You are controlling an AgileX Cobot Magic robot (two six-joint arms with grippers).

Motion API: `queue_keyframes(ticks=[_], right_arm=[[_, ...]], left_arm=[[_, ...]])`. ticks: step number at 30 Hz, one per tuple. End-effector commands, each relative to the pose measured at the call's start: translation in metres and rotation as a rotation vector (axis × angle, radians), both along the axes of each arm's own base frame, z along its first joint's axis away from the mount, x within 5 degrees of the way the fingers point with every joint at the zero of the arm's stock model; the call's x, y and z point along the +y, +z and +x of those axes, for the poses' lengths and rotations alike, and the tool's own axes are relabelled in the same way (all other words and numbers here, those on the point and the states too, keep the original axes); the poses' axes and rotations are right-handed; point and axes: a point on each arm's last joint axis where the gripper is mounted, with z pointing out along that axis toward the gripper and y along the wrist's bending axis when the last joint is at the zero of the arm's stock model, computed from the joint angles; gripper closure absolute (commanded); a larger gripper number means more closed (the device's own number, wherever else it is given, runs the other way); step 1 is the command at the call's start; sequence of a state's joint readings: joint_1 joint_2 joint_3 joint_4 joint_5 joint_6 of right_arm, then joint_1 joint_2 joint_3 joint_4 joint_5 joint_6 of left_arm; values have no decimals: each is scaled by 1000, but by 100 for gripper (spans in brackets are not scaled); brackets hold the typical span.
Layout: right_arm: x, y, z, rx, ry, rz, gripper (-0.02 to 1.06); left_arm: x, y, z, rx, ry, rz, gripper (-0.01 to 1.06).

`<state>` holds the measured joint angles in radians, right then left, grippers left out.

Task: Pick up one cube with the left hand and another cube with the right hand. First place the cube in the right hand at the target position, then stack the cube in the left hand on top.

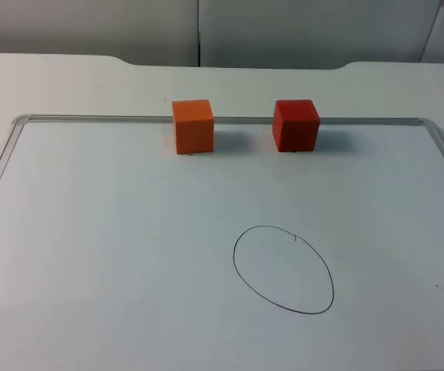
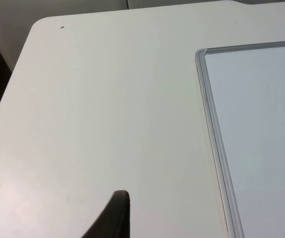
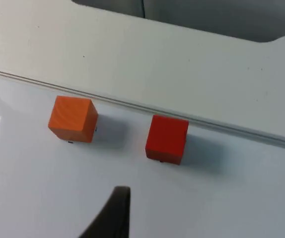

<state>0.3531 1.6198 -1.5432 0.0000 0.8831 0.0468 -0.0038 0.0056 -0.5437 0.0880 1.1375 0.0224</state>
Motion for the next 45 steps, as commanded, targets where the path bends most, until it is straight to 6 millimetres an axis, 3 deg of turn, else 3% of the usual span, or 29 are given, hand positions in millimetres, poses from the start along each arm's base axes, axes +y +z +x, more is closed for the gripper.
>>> queue_keyframes(ticks=[1,7,8,12,20,36,45], right_arm=[[15,-13,11,9,-10,-7,5],[40,-51,36,50,-37,24,5],[40,-51,36,50,-37,24,5],[45,-87,54,94,-112,23,5],[53,-131,71,142,-149,31,6],[70,-167,114,245,-186,-20,6],[67,-189,123,281,-202,-39,6]], left_arm=[[0,2,-1,-22,0,-2,0],[0,2,0,-24,0,-2,0],[0,2,0,-24,0,-2,0],[0,2,0,-24,0,-2,0],[0,2,0,-24,0,-2,0],[0,2,0,-24,0,-2,0],[0,2,0,-24,0,-2,0]])
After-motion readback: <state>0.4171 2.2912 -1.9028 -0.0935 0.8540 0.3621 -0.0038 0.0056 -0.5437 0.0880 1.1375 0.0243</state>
